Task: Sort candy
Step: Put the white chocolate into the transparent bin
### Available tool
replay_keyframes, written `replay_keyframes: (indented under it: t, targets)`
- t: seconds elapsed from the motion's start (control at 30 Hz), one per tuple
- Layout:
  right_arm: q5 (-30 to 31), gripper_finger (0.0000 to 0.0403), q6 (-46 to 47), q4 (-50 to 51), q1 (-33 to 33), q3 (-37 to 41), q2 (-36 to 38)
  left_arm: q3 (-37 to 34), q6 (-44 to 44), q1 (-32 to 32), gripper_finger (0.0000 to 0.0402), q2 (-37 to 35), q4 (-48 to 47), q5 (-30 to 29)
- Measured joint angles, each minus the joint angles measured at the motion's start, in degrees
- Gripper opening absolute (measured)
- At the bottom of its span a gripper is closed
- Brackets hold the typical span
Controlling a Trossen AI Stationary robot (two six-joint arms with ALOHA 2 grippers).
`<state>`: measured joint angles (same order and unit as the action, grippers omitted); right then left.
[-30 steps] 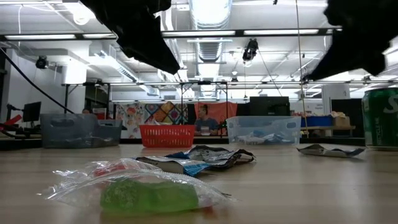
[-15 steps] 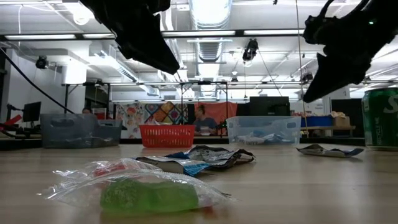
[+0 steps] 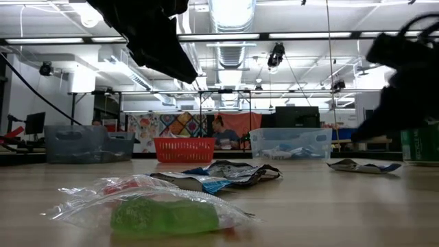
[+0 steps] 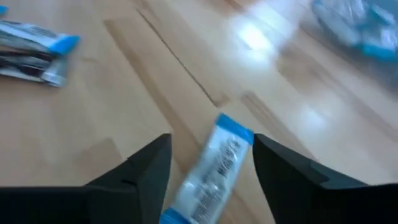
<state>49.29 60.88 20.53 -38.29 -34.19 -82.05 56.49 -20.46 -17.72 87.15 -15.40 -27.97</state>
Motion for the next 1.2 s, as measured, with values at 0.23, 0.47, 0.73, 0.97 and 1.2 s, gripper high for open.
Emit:
replay_keyframes:
  t: [0.23, 0.47, 0.73, 0.97, 1.2]
  targets:
    - [1.0, 0.0243, 10.9, -6.1, -1.7, 4.9, -7.0, 0.0, 0.8, 0.0, 0.0135, 0.0, 0.4, 0.0]
    - [4.2, 0.022, 12.9, -14.2, -1.7, 5.7, -15.7, 0.0, 0.4, 0.0, 0.0135, 0.0, 0.5, -0.1]
    - [3.3, 0.0085, 11.0, -16.9, -2.0, 5.5, -17.4, 0.0, 0.4, 0.0, 0.0135, 0.0, 0.9, -0.2]
    - [2.2, 0.002, 3.9, -16.6, -2.2, 5.5, -11.7, 0.0, 0.2, 0.0, 0.0135, 0.0, 0.9, -0.2]
    - [2.9, 0.002, -4.7, -16.0, 1.3, 5.6, 1.1, -0.1, -0.2, -0.6, 0.0135, 0.0, 0.5, -0.1]
